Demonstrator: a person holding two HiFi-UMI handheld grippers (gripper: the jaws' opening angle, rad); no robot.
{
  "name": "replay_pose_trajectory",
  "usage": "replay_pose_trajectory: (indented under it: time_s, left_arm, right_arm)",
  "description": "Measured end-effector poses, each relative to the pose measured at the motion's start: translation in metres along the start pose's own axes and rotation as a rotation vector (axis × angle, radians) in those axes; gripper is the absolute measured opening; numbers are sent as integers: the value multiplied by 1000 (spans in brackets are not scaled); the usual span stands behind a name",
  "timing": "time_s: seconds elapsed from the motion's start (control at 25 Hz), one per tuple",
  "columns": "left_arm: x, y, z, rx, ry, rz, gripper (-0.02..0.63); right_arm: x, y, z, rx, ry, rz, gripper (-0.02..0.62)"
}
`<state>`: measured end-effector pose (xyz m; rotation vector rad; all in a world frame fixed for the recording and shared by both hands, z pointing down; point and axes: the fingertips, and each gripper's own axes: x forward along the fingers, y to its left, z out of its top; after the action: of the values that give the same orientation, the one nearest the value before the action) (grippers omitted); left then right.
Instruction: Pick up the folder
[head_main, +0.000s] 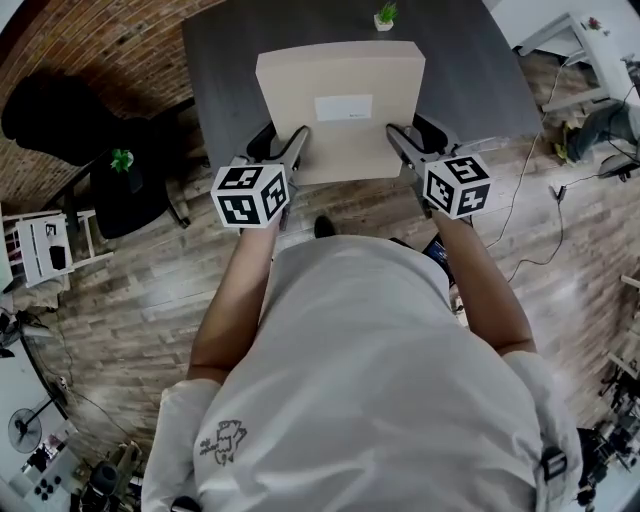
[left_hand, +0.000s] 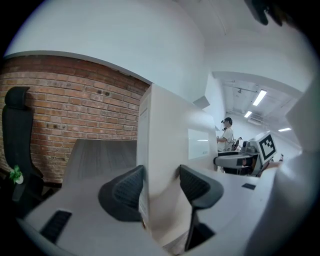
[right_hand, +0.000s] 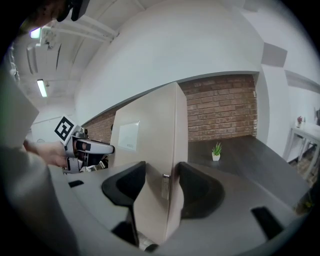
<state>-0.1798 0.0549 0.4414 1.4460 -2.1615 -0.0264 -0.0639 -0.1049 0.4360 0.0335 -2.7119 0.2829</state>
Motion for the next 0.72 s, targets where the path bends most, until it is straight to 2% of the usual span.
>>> replay_pose_trajectory:
  time_s: [0.36,0.72]
  left_arm:
    - [-6,-57,-19,-11,-9,33,242]
    - [-3,-135,-43,-10,-20,43,242]
  right_arm:
    - [-51,-21,-15,-6,-9,52,216]
    - [-120,-56,-37,0,-18,54,215]
